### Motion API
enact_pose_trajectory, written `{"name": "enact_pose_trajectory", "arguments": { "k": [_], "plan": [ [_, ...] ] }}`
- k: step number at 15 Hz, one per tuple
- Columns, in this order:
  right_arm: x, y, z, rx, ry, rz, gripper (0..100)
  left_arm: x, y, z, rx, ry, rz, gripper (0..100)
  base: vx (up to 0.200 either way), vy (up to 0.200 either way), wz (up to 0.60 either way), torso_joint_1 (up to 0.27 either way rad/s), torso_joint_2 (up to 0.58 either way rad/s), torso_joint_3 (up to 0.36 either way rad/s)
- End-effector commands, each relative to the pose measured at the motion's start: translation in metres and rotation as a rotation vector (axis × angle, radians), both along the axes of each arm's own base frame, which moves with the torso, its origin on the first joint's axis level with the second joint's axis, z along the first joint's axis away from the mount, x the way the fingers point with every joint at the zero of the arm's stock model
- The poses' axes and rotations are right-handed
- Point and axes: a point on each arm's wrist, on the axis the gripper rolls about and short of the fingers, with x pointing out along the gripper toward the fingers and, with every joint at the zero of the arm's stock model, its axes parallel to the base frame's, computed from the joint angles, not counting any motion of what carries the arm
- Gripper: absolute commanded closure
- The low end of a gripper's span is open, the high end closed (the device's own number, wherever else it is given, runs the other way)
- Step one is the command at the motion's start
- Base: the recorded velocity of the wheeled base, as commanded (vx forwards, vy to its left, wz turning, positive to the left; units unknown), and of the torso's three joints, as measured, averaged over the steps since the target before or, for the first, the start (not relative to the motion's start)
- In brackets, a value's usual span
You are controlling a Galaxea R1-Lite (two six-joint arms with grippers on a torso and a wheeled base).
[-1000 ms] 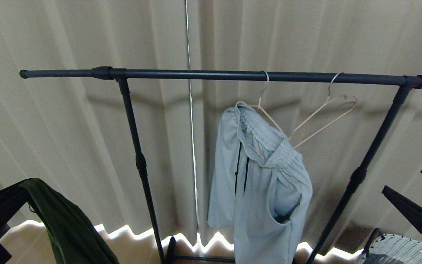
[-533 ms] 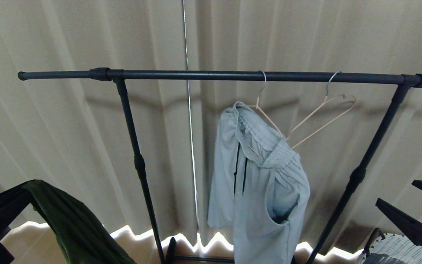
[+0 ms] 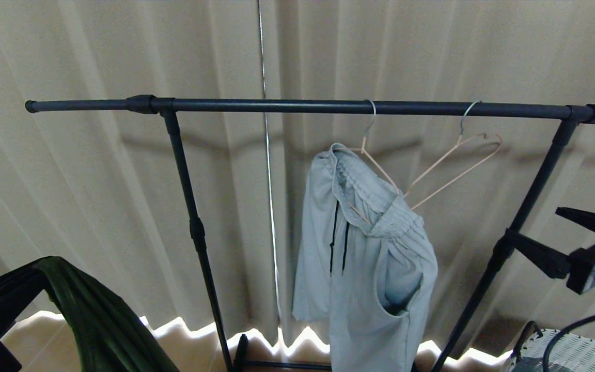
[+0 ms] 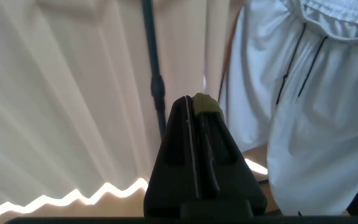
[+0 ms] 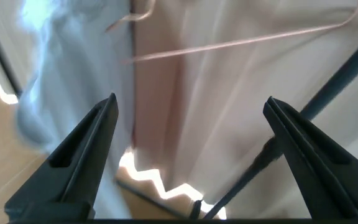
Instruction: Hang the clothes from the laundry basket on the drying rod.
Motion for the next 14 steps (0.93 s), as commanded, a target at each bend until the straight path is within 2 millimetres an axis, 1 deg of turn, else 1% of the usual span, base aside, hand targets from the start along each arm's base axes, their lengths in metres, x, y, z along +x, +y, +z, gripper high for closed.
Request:
{"name": "enact_pose_trajectory", "arguments": {
  "k": [1, 2, 3, 4, 5, 6, 7, 8, 10, 11, 14],
  "plan": [
    [0.048, 0.017, -0.005, -0.015, 0.062, -0.041, 0, -0.002, 0.001, 0.000, 0.002, -0.010, 0.000, 100, 0.000, 0.000, 0.00, 0.000, 0.00, 0.000],
    [0.057, 0.025, -0.006, -0.019, 0.066, -0.072, 0, -0.002, 0.001, 0.001, 0.002, -0.012, 0.000, 100, 0.000, 0.000, 0.00, 0.000, 0.00, 0.000],
    [0.066, 0.039, -0.004, -0.012, 0.064, -0.094, 0, -0.002, 0.001, 0.001, 0.001, -0.014, 0.000, 100, 0.000, 0.000, 0.00, 0.000, 0.00, 0.000],
    [0.069, 0.046, -0.003, -0.002, 0.061, -0.099, 0, -0.002, 0.001, 0.001, 0.001, -0.014, 0.000, 100, 0.000, 0.000, 0.00, 0.000, 0.00, 0.000],
    [0.078, 0.064, 0.003, 0.026, 0.043, -0.100, 0, -0.002, 0.001, 0.001, 0.001, -0.015, 0.003, 100, 0.000, 0.000, 0.00, 0.000, 0.00, 0.000],
    [0.078, 0.064, 0.003, 0.026, 0.043, -0.100, 0, -0.002, 0.001, 0.001, 0.001, -0.015, 0.003, 100, 0.000, 0.000, 0.00, 0.000, 0.00, 0.000],
    [0.087, 0.076, 0.006, 0.029, 0.030, -0.105, 0, -0.003, 0.001, 0.002, -0.001, -0.022, 0.003, 100, 0.000, 0.000, 0.00, 0.000, 0.00, 0.000],
    [0.095, 0.083, 0.005, 0.031, 0.031, -0.107, 0, -0.004, 0.001, 0.003, -0.002, -0.028, 0.003, 100, 0.000, 0.000, 0.00, 0.000, 0.00, 0.000],
    [0.107, 0.092, 0.004, 0.044, 0.029, -0.134, 0, -0.004, 0.001, 0.004, -0.004, -0.032, 0.002, 100, 0.000, 0.000, 0.00, 0.000, 0.00, 0.000],
    [0.118, 0.098, 0.004, 0.049, 0.018, -0.184, 0, -0.004, 0.001, 0.004, -0.003, -0.032, 0.003, 100, 0.000, 0.000, 0.00, 0.000, 0.00, 0.000],
    [0.144, 0.105, 0.004, 0.054, -0.003, -0.262, 0, -0.004, 0.001, 0.004, -0.003, -0.032, 0.003, 100, 0.000, 0.000, 0.00, 0.000, 0.00, 0.000]
  ]
}}
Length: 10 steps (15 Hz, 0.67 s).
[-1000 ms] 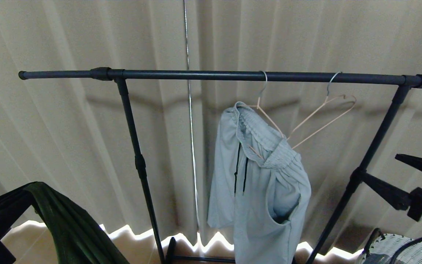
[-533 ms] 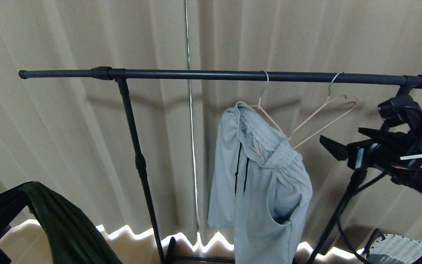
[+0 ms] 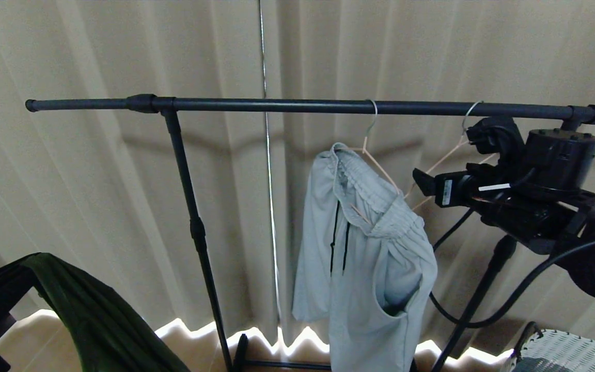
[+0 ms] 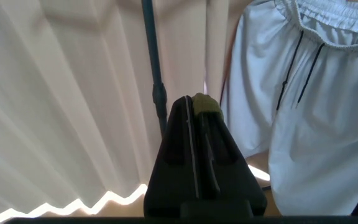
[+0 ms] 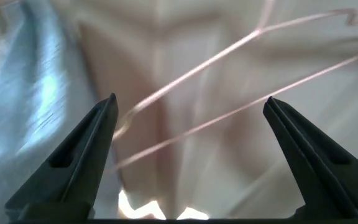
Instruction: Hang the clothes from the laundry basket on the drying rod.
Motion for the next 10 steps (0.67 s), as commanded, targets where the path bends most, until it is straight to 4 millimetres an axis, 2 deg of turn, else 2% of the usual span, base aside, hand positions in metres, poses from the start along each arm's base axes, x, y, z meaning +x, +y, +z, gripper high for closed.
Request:
{"name": "enact_pose_trajectory", "arguments": {
  "k": [1, 2, 4, 10],
  "plan": [
    [0.018, 0.007, -0.010, -0.008, 0.018, -0.020, 0, 0.000, 0.000, 0.000, 0.000, 0.000, 0.002, 100, 0.000, 0.000, 0.00, 0.000, 0.00, 0.000],
    [0.029, 0.009, -0.013, -0.018, 0.020, -0.065, 0, 0.000, 0.000, 0.000, 0.000, 0.000, 0.002, 100, 0.000, 0.000, 0.00, 0.000, 0.00, 0.000],
    [0.030, 0.010, -0.018, -0.025, 0.032, -0.080, 0, 0.000, 0.000, 0.000, 0.000, -0.001, 0.000, 100, 0.000, 0.000, 0.00, 0.000, 0.00, 0.000],
    [0.009, 0.002, -0.017, -0.038, 0.053, -0.095, 0, 0.000, 0.000, 0.000, 0.000, -0.001, 0.002, 100, 0.000, 0.000, 0.00, 0.000, 0.00, 0.000]
  ]
}}
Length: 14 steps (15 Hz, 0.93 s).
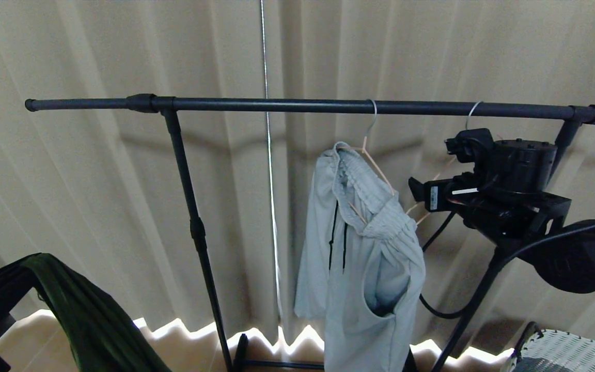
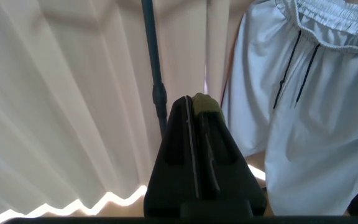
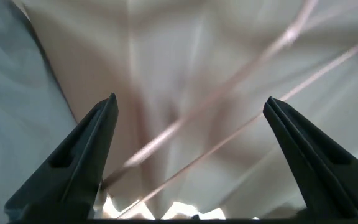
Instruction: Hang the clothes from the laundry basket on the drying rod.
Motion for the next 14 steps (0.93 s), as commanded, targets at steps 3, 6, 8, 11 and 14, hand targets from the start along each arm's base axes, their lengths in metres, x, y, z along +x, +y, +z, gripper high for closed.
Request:
{"name": "enact_pose_trajectory", "arguments": {
  "k": [3, 6, 8, 11, 14],
  "plan": [
    [-0.036, -0.013, 0.006, -0.001, 0.003, 0.004, 0, 0.000, 0.000, 0.000, -0.001, -0.001, 0.000, 100, 0.000, 0.000, 0.00, 0.000, 0.00, 0.000],
    [-0.055, -0.020, 0.006, 0.000, 0.009, 0.008, 0, 0.000, 0.000, 0.000, -0.001, -0.001, -0.002, 100, 0.000, 0.000, 0.00, 0.000, 0.00, 0.000],
    [-0.057, -0.026, 0.003, -0.001, 0.016, -0.008, 0, 0.000, 0.000, 0.000, -0.001, -0.001, -0.002, 100, 0.000, 0.000, 0.00, 0.000, 0.00, 0.000],
    [-0.065, -0.035, 0.008, 0.007, 0.000, -0.026, 0, 0.000, 0.000, 0.000, -0.001, -0.001, -0.002, 100, 0.000, 0.000, 0.00, 0.000, 0.00, 0.000],
    [-0.071, -0.043, 0.012, 0.022, -0.004, 0.001, 0, -0.001, 0.000, 0.001, -0.004, -0.009, -0.002, 100, 0.000, 0.000, 0.00, 0.000, 0.00, 0.000]
  ]
}}
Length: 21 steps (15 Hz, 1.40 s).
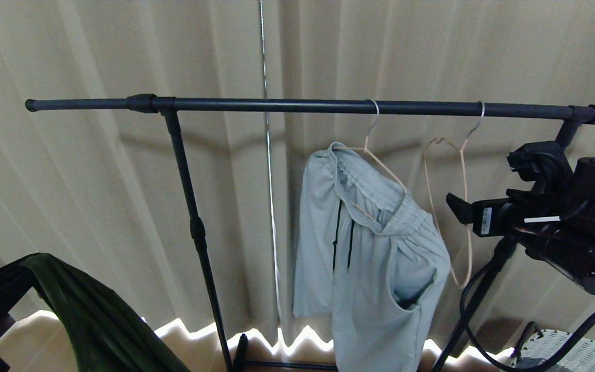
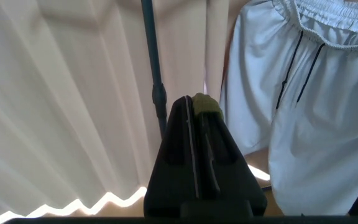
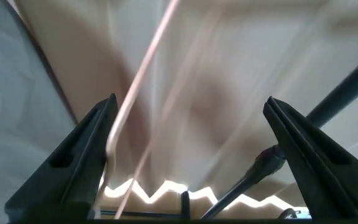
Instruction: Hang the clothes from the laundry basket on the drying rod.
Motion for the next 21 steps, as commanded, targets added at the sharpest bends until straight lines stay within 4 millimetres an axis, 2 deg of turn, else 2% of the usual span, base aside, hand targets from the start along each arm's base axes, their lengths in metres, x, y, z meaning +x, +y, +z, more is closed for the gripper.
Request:
{"name": "enact_pose_trajectory", "arguments": {
  "k": [1, 4, 8, 11, 14, 16, 21],
  "plan": [
    [-0.004, -0.009, 0.007, 0.007, -0.023, -0.020, 0, -0.002, 0.001, 0.002, -0.005, -0.015, 0.000, 100, 0.000, 0.000, 0.00, 0.000, 0.00, 0.000],
    [-0.004, -0.013, 0.008, 0.004, -0.014, -0.024, 0, -0.002, 0.001, 0.002, -0.005, -0.015, 0.000, 100, 0.000, 0.000, 0.00, 0.000, 0.00, 0.000],
    [-0.029, -0.017, 0.024, 0.008, 0.041, 0.049, 0, -0.002, -0.001, 0.001, -0.007, -0.009, -0.019, 100, 0.000, 0.000, 0.00, 0.000, 0.00, 0.000],
    [-0.038, -0.020, 0.026, 0.000, 0.088, 0.056, 0, -0.002, -0.002, 0.001, -0.008, -0.007, -0.037, 100, 0.000, 0.000, 0.00, 0.000, 0.00, 0.000],
    [-0.038, -0.019, 0.034, -0.011, 0.116, 0.060, 0, -0.002, -0.003, 0.001, -0.008, -0.007, -0.039, 100, 0.000, 0.000, 0.00, 0.000, 0.00, 0.000],
    [-0.033, -0.011, 0.040, -0.023, 0.174, 0.088, 0, -0.002, -0.003, 0.001, -0.007, -0.006, -0.039, 100, 0.000, 0.000, 0.00, 0.000, 0.00, 0.000],
    [-0.018, 0.001, 0.026, -0.015, 0.249, 0.100, 0, -0.002, -0.003, 0.000, -0.005, -0.005, -0.040, 100, 0.000, 0.000, 0.00, 0.000, 0.00, 0.000]
  ]
}}
